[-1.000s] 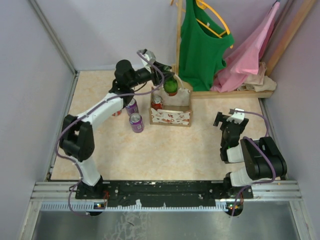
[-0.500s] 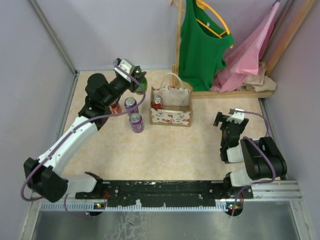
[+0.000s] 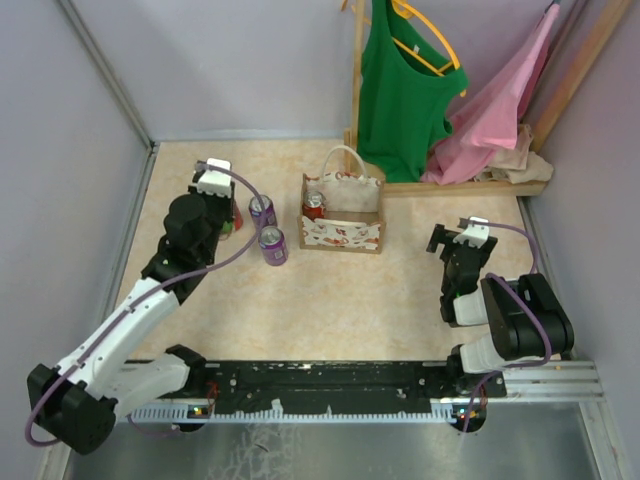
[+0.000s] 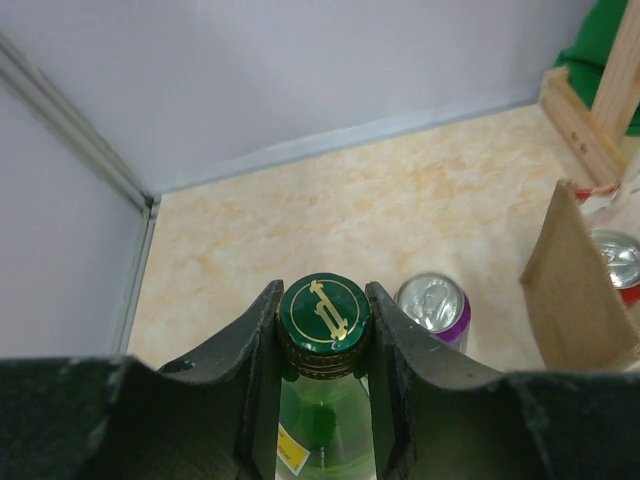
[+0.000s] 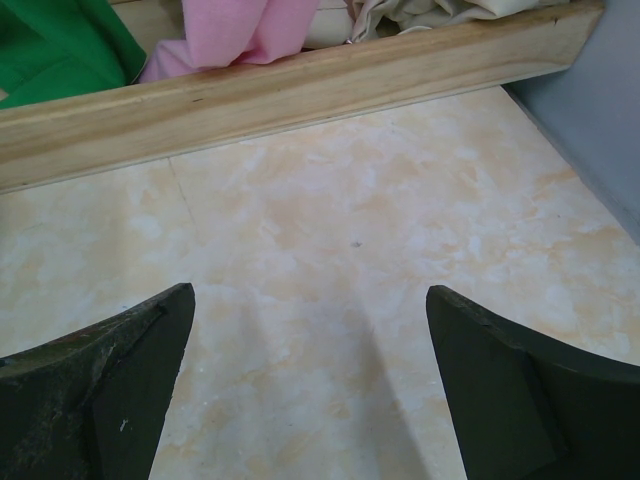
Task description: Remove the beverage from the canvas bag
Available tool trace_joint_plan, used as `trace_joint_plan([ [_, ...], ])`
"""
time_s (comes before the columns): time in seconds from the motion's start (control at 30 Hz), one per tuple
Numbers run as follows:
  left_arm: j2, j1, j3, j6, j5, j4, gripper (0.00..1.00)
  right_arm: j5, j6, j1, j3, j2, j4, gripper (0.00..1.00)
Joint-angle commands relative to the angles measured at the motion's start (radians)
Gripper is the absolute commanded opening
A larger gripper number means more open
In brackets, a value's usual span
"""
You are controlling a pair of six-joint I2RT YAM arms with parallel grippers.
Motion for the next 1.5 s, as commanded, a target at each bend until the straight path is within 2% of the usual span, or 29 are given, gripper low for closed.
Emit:
trace_joint_plan([
  [0.0,-0.062,0.001,-0.128,-0.084,-0.115,0.188,0.00,0.004,0.000,-0.005,0.022,-0.007,0.042,0.99],
  [0.13,-0.049,0.001,-0.228,-0.123,-0.105,0.299,0.00,0.003,-0.001,-0.005,0.022,-0.008,0.042,0.99],
  [0.37,0.023,0.011,-0.310,-0.123,-0.094,0.455,0.00,0.002,-0.002,-0.005,0.022,-0.008,0.042,0.99],
  [0.9,0.071,0.172,-0.403,-0.330,0.092,0.613,0.00,0.003,-0.001,-0.005,0.022,-0.008,0.042,0.99],
  [1.3,0.164,0.187,-0.418,-0.357,0.219,0.714,0.00,0.003,-0.001,-0.005,0.022,-0.008,0.043,0.99],
  [1.37,0.171,0.187,-0.409,-0.356,0.215,0.693,0.07,0.003,0.000,-0.006,0.022,-0.008,0.042,0.99],
  [1.43,0.168,0.187,-0.403,-0.354,0.207,0.667,0.27,0.003,0.000,-0.005,0.022,-0.008,0.042,0.99],
  [1.47,0.165,0.187,-0.403,-0.352,0.203,0.660,0.58,0.003,-0.001,-0.005,0.022,-0.007,0.042,0.99],
])
